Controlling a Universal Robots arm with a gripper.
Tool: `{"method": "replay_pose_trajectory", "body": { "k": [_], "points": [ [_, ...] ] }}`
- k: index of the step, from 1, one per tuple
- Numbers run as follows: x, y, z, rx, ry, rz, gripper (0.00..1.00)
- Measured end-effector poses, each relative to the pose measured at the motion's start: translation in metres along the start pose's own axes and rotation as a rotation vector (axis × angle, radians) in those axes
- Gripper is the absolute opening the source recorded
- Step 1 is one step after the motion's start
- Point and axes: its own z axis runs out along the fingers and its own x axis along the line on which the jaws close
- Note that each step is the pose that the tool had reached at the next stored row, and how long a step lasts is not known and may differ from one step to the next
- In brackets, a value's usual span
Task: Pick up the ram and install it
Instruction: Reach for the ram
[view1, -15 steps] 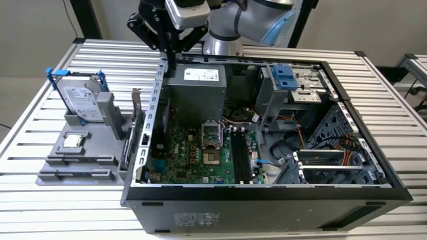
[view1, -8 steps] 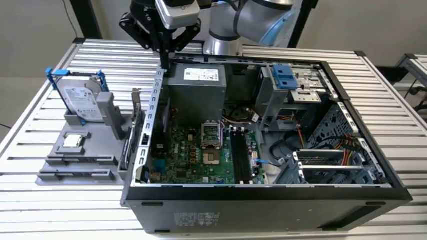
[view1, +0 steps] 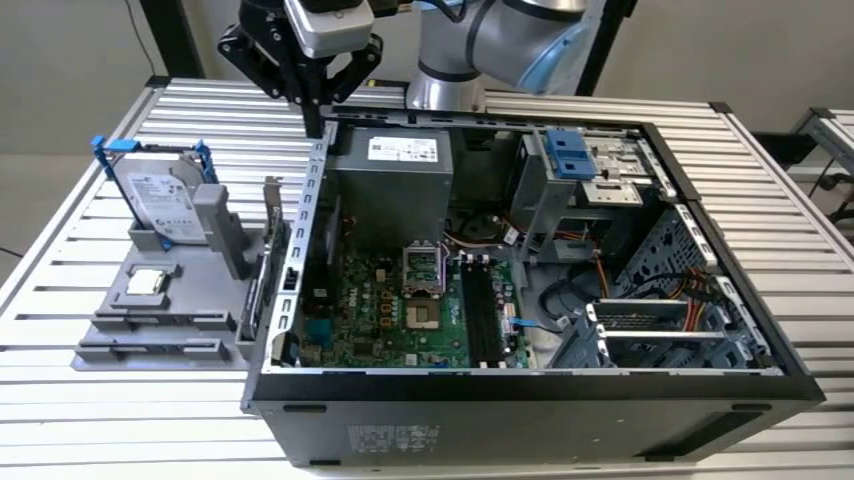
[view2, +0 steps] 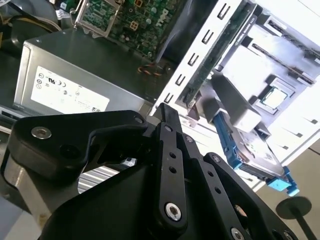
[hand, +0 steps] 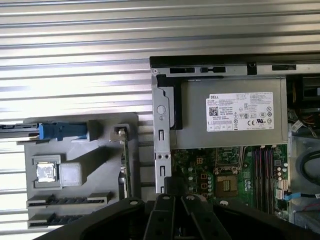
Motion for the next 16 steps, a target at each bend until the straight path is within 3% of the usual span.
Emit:
{"method": "replay_pose_trajectory", "body": {
  "k": [16],
  "points": [
    [0.029,-0.0019,-0.0006,-0.0007,0.0026,-0.038,0.0]
  ]
}}
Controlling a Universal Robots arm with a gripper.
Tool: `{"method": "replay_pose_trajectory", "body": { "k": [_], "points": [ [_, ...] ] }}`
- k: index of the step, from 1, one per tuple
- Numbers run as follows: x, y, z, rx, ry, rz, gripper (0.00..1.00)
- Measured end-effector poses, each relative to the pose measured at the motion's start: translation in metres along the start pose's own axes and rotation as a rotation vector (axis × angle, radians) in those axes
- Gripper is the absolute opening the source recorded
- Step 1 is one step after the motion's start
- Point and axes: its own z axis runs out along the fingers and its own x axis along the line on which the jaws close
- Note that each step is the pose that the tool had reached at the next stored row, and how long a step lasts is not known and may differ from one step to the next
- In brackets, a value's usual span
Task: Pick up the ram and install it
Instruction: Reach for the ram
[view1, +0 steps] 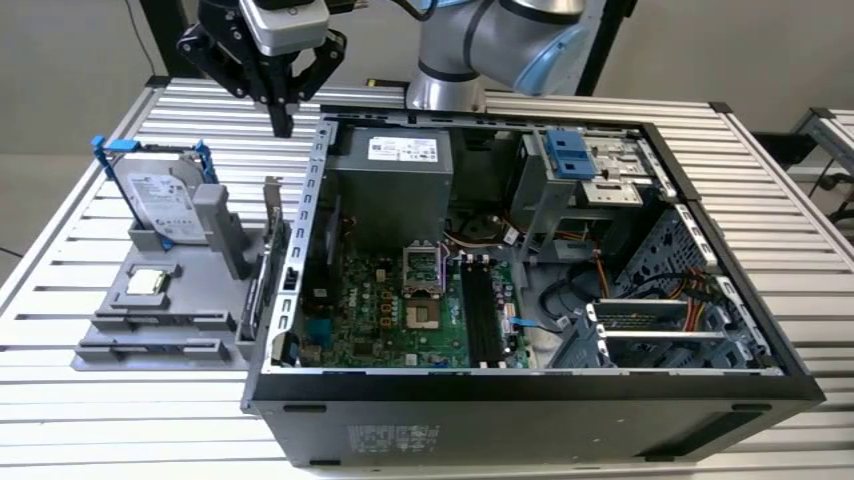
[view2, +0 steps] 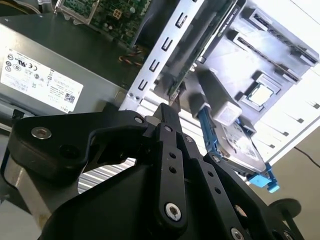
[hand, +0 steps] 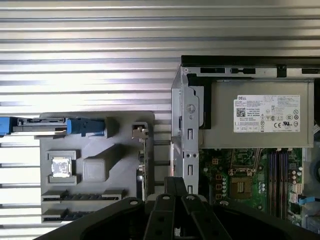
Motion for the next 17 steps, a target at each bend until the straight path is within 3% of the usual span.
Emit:
{"method": "replay_pose_trajectory", "body": {
  "k": [17],
  "points": [
    [0.0427,-0.0012,-0.0008,-0.0005,0.0014,-0.029,0.0]
  ]
}}
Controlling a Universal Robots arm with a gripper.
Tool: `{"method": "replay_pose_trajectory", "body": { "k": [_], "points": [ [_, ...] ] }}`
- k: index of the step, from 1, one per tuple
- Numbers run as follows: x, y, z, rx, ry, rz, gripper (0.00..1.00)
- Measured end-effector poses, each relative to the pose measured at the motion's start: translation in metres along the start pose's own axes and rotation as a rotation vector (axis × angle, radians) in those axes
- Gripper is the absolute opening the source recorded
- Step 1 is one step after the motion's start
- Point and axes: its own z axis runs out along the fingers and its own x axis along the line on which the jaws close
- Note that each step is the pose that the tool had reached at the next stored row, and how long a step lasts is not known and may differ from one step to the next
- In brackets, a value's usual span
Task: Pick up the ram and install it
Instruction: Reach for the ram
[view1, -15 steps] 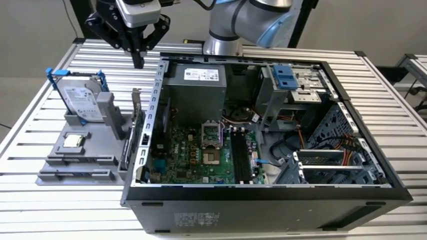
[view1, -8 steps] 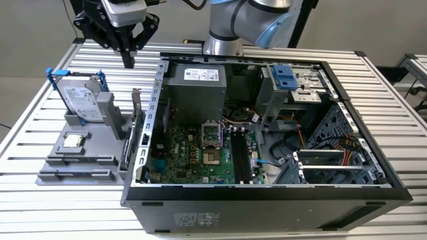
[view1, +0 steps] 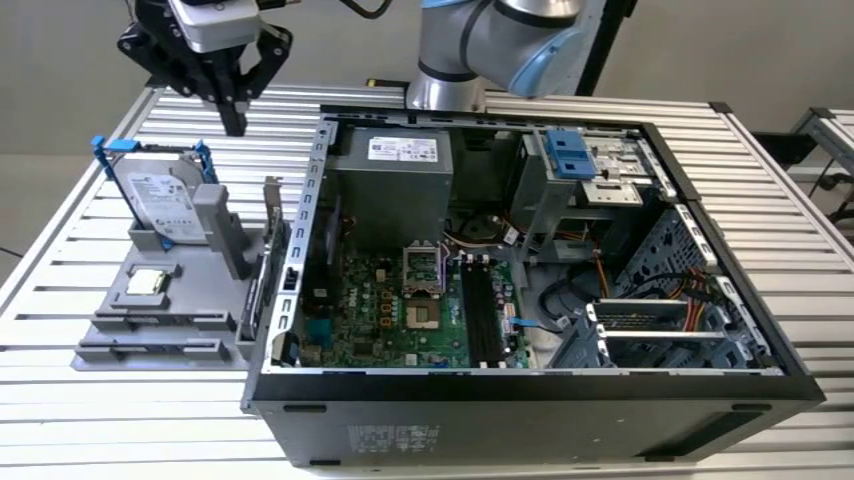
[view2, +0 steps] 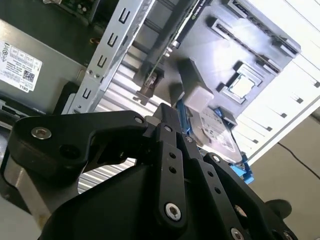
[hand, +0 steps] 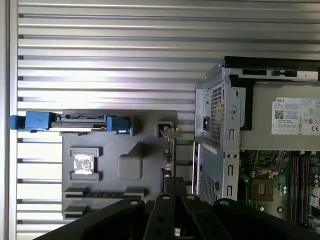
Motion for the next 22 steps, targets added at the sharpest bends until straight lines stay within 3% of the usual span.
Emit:
{"method": "replay_pose_trajectory", "body": {
  "k": [22],
  "points": [
    [0.0604,0.0001,-0.0011,-0.0005,0.0015,-0.03,0.0]
  ]
}}
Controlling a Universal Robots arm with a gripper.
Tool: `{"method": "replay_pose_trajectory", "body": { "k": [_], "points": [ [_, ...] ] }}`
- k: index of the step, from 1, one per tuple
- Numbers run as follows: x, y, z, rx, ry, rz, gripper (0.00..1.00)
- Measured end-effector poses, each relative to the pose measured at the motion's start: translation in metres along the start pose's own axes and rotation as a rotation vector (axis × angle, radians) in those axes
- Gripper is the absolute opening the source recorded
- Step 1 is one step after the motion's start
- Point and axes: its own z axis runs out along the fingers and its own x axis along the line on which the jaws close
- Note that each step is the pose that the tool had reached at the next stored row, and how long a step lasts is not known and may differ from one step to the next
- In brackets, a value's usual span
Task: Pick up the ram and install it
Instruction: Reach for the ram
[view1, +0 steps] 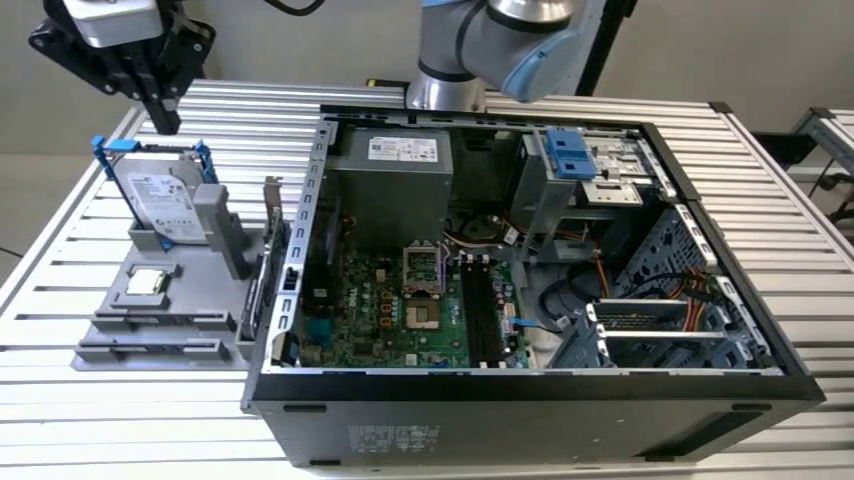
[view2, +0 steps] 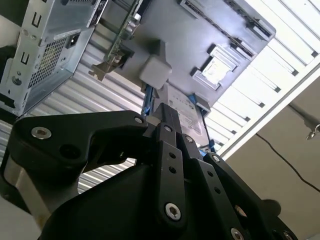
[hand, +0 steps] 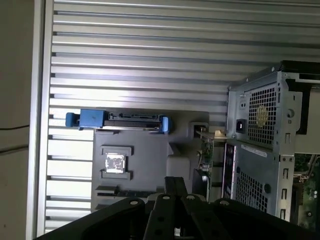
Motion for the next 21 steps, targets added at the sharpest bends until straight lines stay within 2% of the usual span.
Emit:
{"method": "replay_pose_trajectory", "body": {
  "k": [11,12,13,17,21],
  "points": [
    [0.0287,0.0009,-0.0004,-0.0001,0.0001,-0.004,0.0],
    [0.0341,0.001,-0.0005,-0.0001,0.0002,-0.004,0.0],
    [0.0363,0.0011,-0.0006,-0.0005,0.0,-0.002,0.0],
    [0.0428,0.0013,-0.0007,-0.0017,-0.0006,0.011,0.0],
    [0.043,0.0013,-0.0007,-0.0018,-0.0007,0.013,0.0]
  ]
}}
